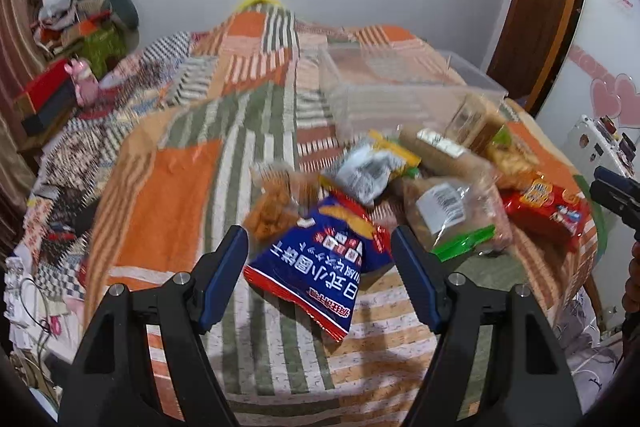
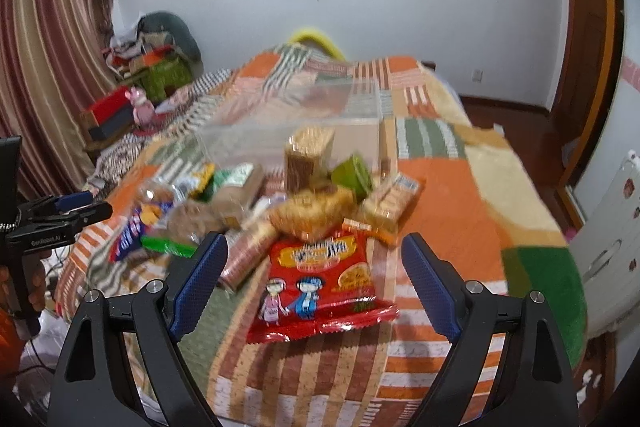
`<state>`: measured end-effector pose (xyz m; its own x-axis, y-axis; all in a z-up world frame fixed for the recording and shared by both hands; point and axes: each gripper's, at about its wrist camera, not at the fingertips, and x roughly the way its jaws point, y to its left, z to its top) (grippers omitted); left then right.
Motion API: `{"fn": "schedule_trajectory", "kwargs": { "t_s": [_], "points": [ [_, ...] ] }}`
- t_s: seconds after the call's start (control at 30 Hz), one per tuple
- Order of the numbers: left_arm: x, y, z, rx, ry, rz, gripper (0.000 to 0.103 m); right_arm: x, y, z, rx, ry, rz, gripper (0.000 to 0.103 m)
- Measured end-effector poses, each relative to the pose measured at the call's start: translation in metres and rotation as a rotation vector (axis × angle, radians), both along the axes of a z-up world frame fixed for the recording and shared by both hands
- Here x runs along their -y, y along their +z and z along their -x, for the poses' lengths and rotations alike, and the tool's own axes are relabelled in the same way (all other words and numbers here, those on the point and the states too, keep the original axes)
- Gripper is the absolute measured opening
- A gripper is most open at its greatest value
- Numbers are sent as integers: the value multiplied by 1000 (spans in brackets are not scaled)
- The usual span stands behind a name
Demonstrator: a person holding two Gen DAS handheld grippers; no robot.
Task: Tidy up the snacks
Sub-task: 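Grasp the blue cracker bag with the left tool while the right tool grasps the red chip bag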
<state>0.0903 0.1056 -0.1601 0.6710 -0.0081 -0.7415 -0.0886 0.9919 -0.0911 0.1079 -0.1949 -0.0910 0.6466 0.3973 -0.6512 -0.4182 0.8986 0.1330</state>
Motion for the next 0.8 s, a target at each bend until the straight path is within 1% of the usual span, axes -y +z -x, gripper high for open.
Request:
{"fn": "schedule_trajectory", "kwargs": {
  "t_s": [0.13,0.27,0.33,0.37,0.4,0.57,0.67,0.8],
  "points": [
    [1,-18,-12,-51,-22,16,74,-2,-14,-11,-75,14,2,87],
    [3,-33,-24,-88,-35,-1,74,-6,-25,-17,-113,20,23,87],
    [4,-39,-28,-106,-52,12,74,-6,-29,-20,-137,31,32,87],
    [3,-41,-29,-114,-56,18,75,-7,-31,-20,-142,35,35,87],
    [3,-43,-31,-120,-57,20,81,-8,-32,-20,-148,39,41,88],
    [9,-47,-36,-123,-66,-18,91,-12,-39,-24,-184,54,53,88],
    [12,-53,-40,-138,-70,-23,97,-17,-47,-27,-225,76,61,88],
    [13,-55,-42,-126,-74,-34,98,-21,-48,-23,-205,81,95,88]
  ]
}}
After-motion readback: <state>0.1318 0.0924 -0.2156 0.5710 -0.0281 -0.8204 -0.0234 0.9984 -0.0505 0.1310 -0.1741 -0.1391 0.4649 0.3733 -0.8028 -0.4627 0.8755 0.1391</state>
